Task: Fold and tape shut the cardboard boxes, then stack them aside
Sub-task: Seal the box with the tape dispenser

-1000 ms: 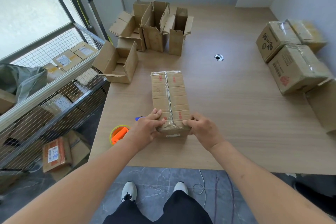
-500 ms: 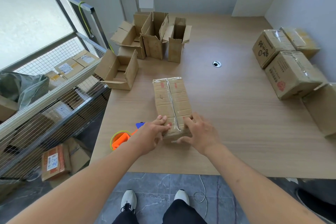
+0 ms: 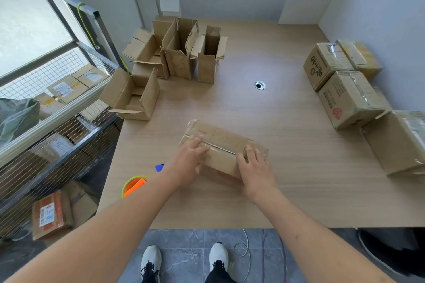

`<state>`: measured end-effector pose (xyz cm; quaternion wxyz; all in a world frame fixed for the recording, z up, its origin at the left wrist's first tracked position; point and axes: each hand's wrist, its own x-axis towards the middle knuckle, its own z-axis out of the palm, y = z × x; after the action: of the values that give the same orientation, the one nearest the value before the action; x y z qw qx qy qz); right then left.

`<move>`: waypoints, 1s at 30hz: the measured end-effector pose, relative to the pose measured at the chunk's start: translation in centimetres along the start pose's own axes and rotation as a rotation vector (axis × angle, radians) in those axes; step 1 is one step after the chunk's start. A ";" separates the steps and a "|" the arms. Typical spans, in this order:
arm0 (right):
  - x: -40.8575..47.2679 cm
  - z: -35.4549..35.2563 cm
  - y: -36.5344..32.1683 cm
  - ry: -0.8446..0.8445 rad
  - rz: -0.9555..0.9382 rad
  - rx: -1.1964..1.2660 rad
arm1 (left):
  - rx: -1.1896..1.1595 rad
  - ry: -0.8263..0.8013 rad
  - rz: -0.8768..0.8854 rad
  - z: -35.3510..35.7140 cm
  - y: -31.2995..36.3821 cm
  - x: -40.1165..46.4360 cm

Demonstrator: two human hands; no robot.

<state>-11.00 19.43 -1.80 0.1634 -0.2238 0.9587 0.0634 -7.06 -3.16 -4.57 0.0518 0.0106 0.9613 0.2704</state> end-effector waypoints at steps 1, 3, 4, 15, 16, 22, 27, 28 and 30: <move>0.3 -0.1 0.4 0.021 0.022 -0.026 | 0.042 -0.038 -0.045 0.0 -0.4 0.4; 0.8 -0.3 1.0 0.061 0.104 -0.022 | 0.093 -0.094 -0.103 0.2 -1.2 0.8; 1.0 -0.3 1.2 0.080 0.141 -0.013 | 0.094 -0.107 -0.109 0.3 -1.4 0.6; 6.0 0.5 0.1 0.022 0.124 0.314 | 0.383 0.069 0.091 1.0 -1.0 -4.1; 6.2 0.6 -0.1 0.080 0.107 0.341 | 0.369 0.047 0.092 0.7 -1.1 -4.5; 6.1 2.0 -1.4 0.455 -0.150 0.443 | 0.358 0.097 0.058 0.6 -1.0 -4.1; 4.8 2.5 1.2 0.298 -0.409 0.617 | 0.409 0.190 -0.021 2.2 0.5 -3.5; 4.6 2.6 1.6 0.258 -0.450 0.587 | 0.394 0.197 -0.034 2.5 0.8 -3.3; 4.2 2.6 2.3 0.199 -0.485 0.561 | 0.328 0.197 -0.045 2.7 1.2 -2.8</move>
<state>-14.88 20.31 -5.58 0.1346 -0.3958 0.8692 -0.2639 -3.98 -0.82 -5.95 -0.0390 -0.0289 0.9929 0.1084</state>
